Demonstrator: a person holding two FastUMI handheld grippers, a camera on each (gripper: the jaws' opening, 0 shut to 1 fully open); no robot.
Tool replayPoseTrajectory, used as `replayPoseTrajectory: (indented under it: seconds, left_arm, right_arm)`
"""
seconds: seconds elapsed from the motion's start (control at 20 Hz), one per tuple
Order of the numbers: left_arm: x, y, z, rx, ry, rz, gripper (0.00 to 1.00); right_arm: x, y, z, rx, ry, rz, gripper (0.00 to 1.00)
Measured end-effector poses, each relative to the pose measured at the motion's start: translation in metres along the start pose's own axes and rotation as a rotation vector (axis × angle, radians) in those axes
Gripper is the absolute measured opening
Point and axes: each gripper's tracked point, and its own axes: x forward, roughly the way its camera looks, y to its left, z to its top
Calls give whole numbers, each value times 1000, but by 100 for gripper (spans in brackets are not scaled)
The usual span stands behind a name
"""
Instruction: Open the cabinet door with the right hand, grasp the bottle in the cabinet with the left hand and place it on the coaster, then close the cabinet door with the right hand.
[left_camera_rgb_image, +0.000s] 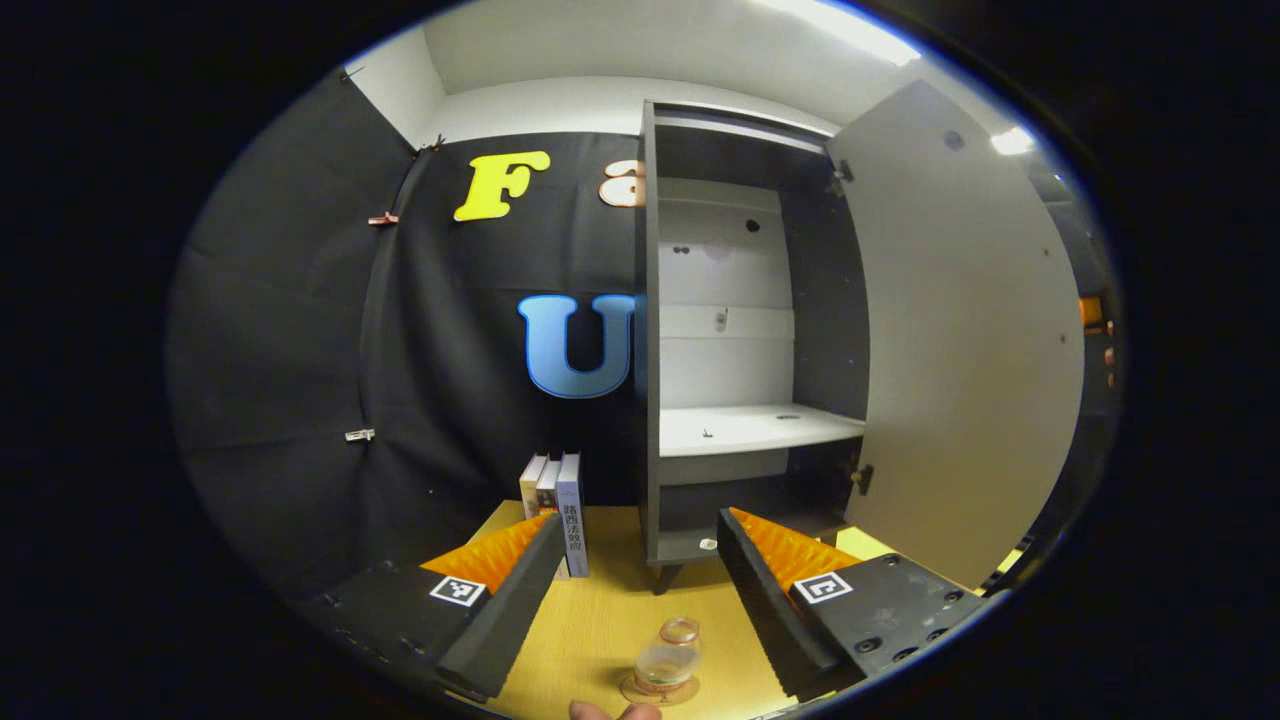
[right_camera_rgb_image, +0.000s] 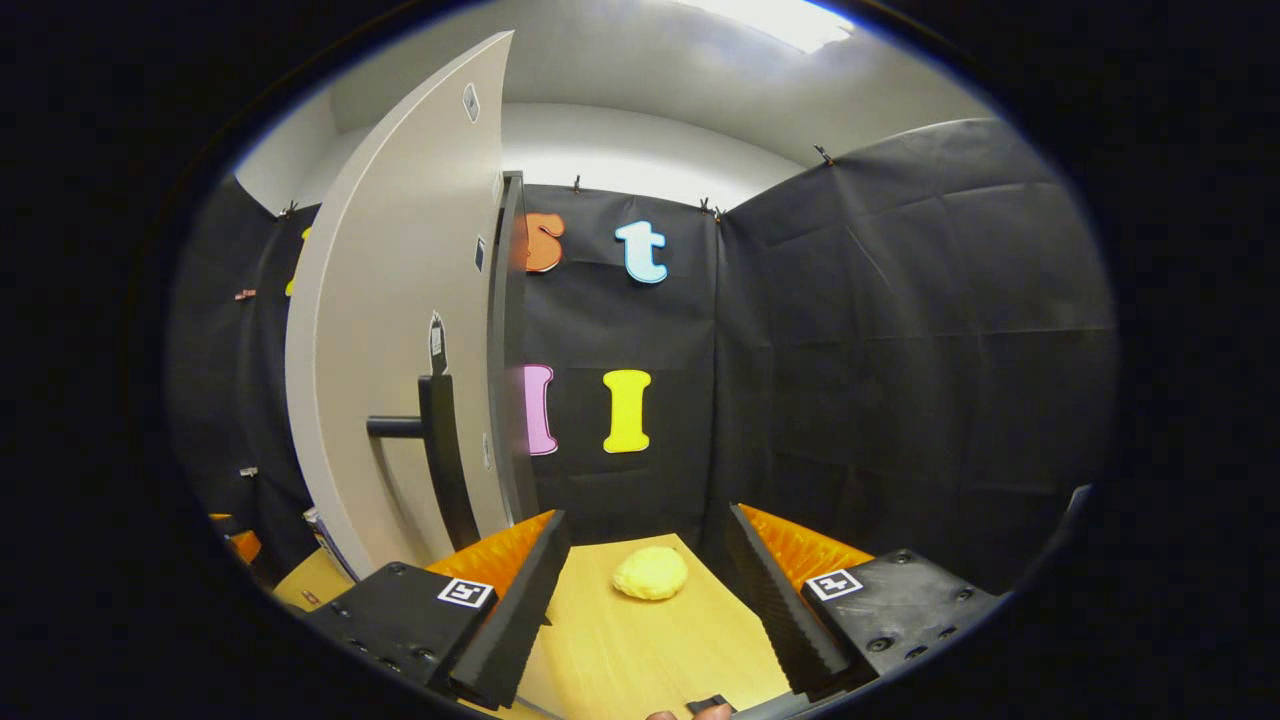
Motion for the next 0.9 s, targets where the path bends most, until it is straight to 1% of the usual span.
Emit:
replayPoseTrajectory:
  seconds: [0.05,0.15,0.3,0.4,0.45,0.55,0.8,0.9]
  left_arm:
    - [1,0,10,-19,4,13,97]
    - [2,0,34,-36,0,29,96]
    - [2,4,59,16,-23,50,96]
    - [3,6,64,44,-33,54,96]
    - [4,5,63,46,-36,50,95]
    - [3,4,63,42,-31,44,96]
    - [2,-1,71,23,-49,22,96]
    - [2,-2,75,18,-58,18,96]
  right_arm:
    - [-1,0,1,10,0,4,98]
    - [-2,3,6,24,-12,16,97]
    - [-4,5,4,32,-2,20,97]
    - [-5,10,3,34,9,24,97]
    - [-4,11,7,21,-8,21,97]
    - [-6,17,6,4,-7,30,97]
    - [-22,58,-2,49,17,99,97]
    - [-27,80,-6,80,31,136,98]
